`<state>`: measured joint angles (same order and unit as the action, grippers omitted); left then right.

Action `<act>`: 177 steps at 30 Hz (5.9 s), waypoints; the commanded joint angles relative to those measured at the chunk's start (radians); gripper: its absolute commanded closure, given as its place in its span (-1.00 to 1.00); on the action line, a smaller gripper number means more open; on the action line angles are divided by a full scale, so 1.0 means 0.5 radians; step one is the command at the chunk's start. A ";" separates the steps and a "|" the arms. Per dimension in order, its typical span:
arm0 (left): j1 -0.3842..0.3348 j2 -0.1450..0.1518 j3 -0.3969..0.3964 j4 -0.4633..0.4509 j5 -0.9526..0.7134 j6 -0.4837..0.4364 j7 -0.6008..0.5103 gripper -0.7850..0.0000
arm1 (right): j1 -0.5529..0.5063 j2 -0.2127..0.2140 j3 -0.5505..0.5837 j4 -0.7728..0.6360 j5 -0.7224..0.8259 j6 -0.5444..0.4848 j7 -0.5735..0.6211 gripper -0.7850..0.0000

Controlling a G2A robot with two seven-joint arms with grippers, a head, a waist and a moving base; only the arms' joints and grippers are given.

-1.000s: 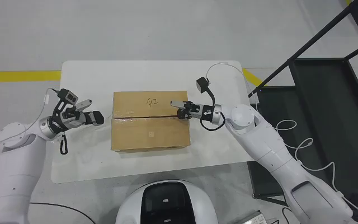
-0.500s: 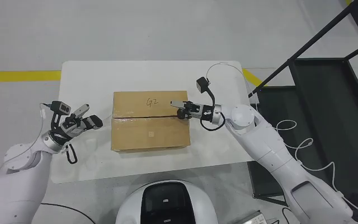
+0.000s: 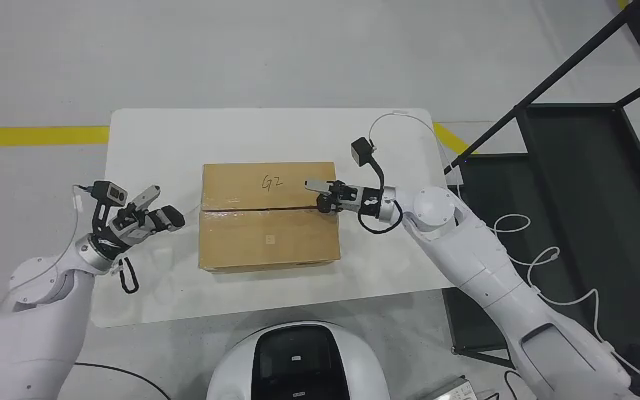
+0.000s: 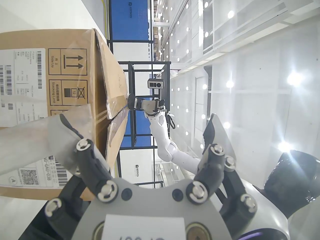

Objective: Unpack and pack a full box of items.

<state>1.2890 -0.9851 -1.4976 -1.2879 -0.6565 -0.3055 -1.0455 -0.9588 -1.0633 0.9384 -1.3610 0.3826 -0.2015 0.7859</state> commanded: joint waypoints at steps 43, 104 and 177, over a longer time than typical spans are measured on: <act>0.746 -0.100 -0.047 -0.390 -0.143 -0.159 1.267 -1.00 | 0.000 0.000 0.000 0.000 0.000 0.000 0.000 -1.00; 0.679 -0.247 0.009 -0.840 -0.055 0.171 1.546 1.00 | 0.000 0.000 0.000 0.000 0.000 0.000 0.000 -1.00; 0.489 -0.335 0.412 -0.918 1.177 0.428 1.613 -1.00 | -0.115 -0.061 0.162 -0.068 -0.179 0.255 0.011 -1.00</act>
<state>1.5326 -1.1522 -1.2934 -1.7446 -0.0672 -0.0870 -0.2372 -1.0132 -1.0942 1.0147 -1.3948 0.2903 -0.0702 0.7921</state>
